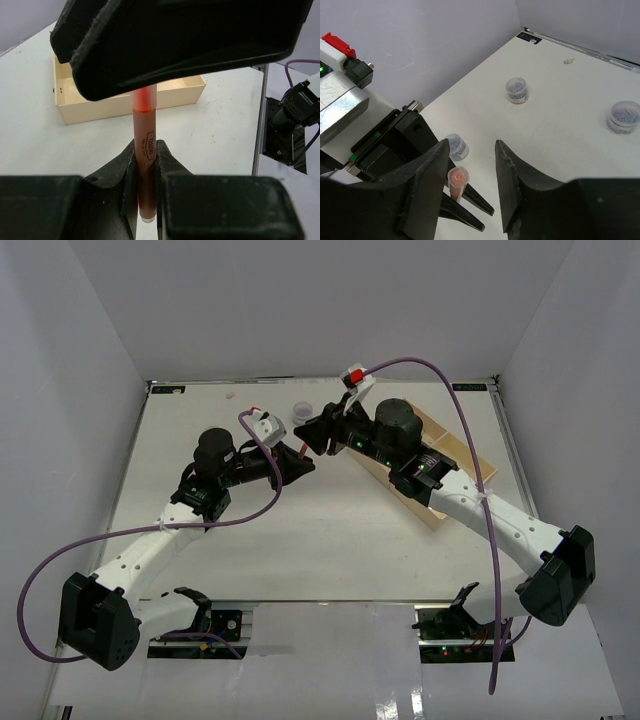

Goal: Sort the stationery into containers
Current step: Close the pen cap on the pen.

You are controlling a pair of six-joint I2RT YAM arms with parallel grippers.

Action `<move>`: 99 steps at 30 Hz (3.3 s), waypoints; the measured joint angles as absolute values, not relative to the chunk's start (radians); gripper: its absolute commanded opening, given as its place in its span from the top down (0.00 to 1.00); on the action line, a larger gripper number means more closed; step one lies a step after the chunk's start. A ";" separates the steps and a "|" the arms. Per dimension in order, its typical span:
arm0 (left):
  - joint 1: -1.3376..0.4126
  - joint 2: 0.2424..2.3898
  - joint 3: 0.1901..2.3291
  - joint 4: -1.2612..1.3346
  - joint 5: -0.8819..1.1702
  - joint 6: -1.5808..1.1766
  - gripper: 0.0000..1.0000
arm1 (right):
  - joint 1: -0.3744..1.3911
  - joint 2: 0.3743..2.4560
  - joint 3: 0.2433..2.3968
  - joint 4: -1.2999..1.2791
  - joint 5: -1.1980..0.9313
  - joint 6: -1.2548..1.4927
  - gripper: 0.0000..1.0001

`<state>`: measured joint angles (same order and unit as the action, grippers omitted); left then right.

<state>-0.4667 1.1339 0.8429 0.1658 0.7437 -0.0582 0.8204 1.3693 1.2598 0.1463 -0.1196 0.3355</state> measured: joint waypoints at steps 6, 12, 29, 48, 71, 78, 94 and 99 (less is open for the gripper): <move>-0.467 1.134 0.843 0.166 0.744 -0.068 1.00 | 0.825 1.370 1.260 0.161 -0.119 0.335 0.66; -0.467 1.134 0.843 0.166 0.744 -0.072 1.00 | 0.833 1.370 1.260 0.162 -0.118 0.334 0.83; -0.467 1.149 0.874 0.128 0.765 -0.115 1.00 | 0.845 1.370 1.260 0.152 -0.102 0.337 0.92; -0.489 1.199 0.974 -0.047 0.694 -0.014 1.00 | 0.825 1.412 1.322 0.042 -0.115 0.329 0.92; -0.500 1.259 1.065 -0.183 0.646 0.093 1.00 | 0.819 1.424 1.296 0.046 -0.110 0.288 0.92; -0.504 1.263 1.069 -0.209 0.616 0.115 1.00 | 0.819 1.425 1.274 0.065 -0.110 0.282 0.92; -0.506 1.263 1.074 -0.219 0.578 0.123 1.00 | 0.818 1.437 1.253 0.120 -0.108 0.280 0.92; -0.506 1.263 1.075 -0.221 0.569 0.123 1.00 | 0.818 1.440 1.246 0.136 -0.108 0.279 0.92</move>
<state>-0.5060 1.2629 1.0748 -0.2211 0.5694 0.1226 0.8181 1.4399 1.2465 0.1360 -0.1078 0.2794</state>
